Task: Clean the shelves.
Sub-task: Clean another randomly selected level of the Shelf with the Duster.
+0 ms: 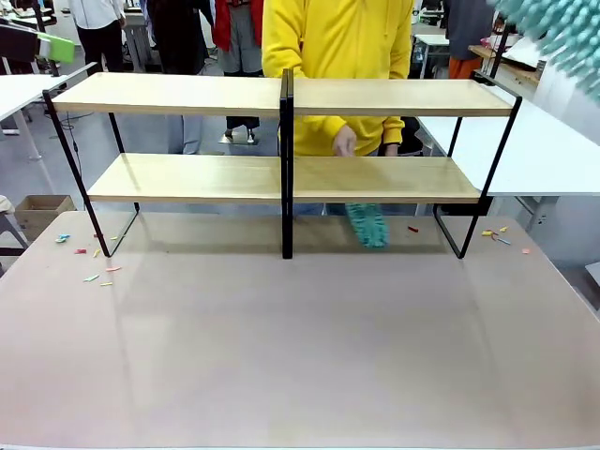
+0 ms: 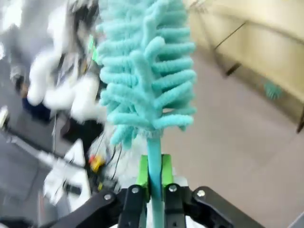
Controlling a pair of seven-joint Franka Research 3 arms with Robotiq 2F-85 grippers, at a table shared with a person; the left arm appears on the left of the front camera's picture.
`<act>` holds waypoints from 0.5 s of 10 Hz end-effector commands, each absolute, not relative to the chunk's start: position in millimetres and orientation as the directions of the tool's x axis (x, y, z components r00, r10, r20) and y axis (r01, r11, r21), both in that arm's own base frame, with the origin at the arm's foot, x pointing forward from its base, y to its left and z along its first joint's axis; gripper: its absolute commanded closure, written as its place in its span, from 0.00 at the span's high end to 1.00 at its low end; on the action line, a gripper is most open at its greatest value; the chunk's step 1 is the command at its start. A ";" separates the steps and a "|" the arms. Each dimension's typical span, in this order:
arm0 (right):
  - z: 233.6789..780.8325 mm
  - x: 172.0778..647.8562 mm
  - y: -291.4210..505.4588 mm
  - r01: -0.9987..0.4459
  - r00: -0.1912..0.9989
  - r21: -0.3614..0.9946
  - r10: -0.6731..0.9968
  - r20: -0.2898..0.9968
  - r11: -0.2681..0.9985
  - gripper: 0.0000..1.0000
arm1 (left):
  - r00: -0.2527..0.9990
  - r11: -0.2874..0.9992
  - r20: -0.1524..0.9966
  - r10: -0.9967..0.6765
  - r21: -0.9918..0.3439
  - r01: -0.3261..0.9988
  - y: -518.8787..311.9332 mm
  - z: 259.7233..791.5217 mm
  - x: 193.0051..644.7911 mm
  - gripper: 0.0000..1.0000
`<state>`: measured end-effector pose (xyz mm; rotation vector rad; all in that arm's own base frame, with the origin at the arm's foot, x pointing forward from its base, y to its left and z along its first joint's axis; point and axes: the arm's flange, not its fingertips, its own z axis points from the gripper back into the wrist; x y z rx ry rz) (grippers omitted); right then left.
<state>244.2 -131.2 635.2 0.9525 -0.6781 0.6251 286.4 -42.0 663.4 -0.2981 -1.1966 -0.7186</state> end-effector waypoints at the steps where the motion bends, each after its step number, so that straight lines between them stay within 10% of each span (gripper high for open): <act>1: 623.4 240.5 -115.0 -0.620 0.590 0.533 -0.106 0.800 0.576 0.12 | 0.189 0.752 0.919 -0.345 0.150 0.641 -43.2 662.3 285.6 1.00; 2: 635.2 244.2 -131.2 -0.736 0.633 0.514 0.179 0.753 0.441 0.12 | 0.189 0.752 0.919 -0.345 0.150 0.641 -43.2 662.3 285.6 1.00; 5: 635.2 244.2 -131.2 -0.736 0.633 0.514 0.179 0.753 0.441 0.12 | 0.189 0.752 0.919 -0.345 0.150 0.641 -43.2 662.3 285.6 1.00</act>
